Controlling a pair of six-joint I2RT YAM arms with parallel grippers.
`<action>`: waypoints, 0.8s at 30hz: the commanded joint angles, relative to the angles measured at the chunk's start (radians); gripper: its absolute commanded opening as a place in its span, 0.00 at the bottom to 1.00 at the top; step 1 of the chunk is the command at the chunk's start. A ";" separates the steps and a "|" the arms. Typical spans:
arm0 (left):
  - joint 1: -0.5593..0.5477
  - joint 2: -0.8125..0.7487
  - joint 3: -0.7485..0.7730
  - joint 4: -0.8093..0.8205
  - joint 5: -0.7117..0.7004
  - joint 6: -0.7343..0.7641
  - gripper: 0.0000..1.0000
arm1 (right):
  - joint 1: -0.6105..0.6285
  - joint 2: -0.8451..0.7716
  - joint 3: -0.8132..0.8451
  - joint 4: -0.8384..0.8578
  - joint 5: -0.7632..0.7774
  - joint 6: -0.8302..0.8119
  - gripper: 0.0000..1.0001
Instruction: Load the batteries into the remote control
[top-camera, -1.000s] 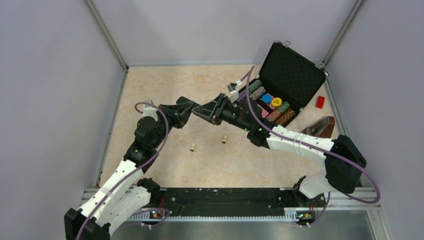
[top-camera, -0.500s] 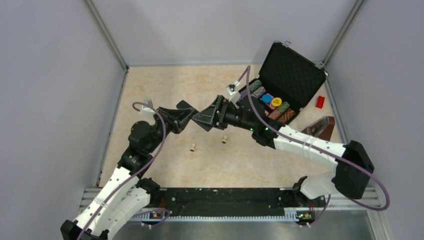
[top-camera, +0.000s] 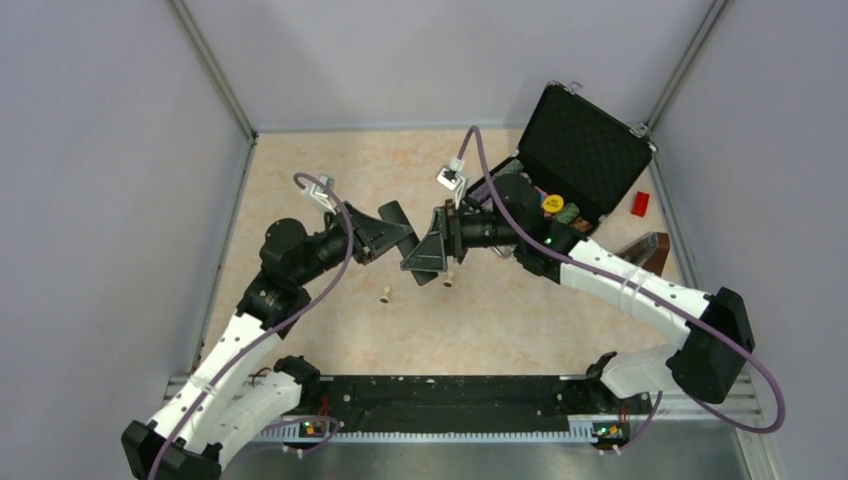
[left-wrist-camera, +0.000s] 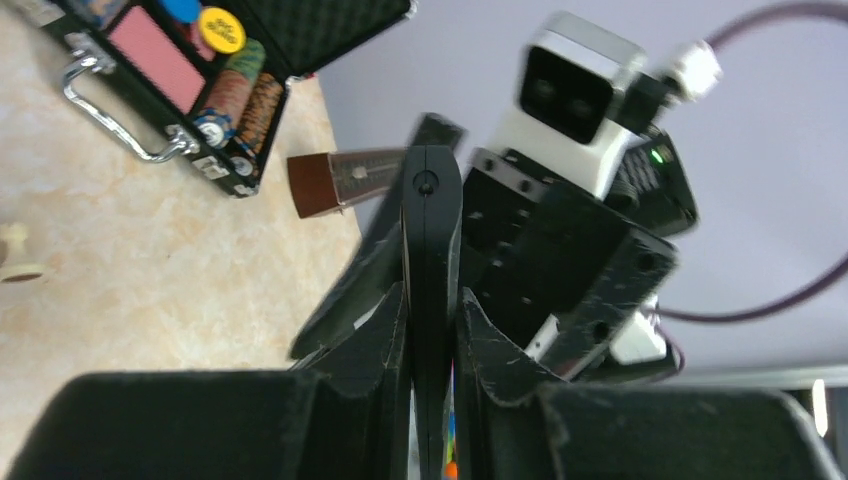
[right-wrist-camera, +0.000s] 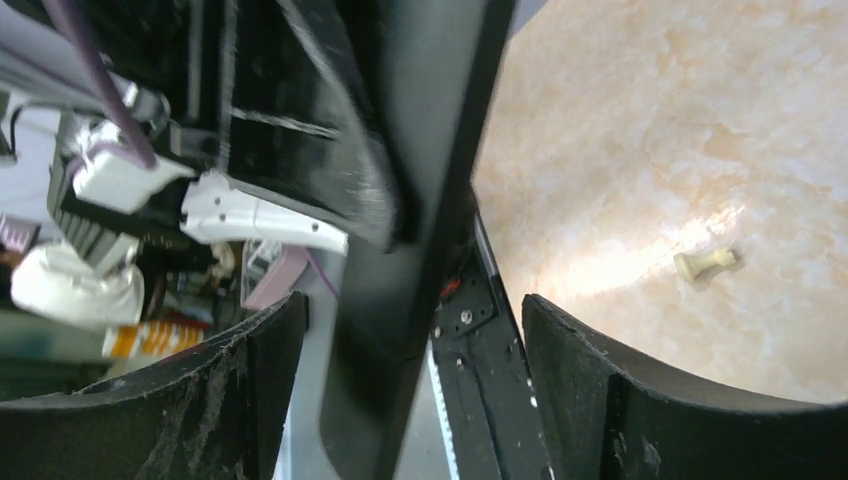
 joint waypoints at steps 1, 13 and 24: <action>0.003 0.021 0.102 0.033 0.182 0.160 0.00 | -0.013 0.043 0.057 0.008 -0.195 -0.117 0.76; 0.002 0.105 0.174 0.021 0.375 0.340 0.00 | -0.034 0.051 -0.056 0.299 -0.361 0.048 0.58; 0.003 0.125 0.200 -0.001 0.360 0.369 0.13 | -0.041 0.068 -0.066 0.334 -0.396 0.087 0.16</action>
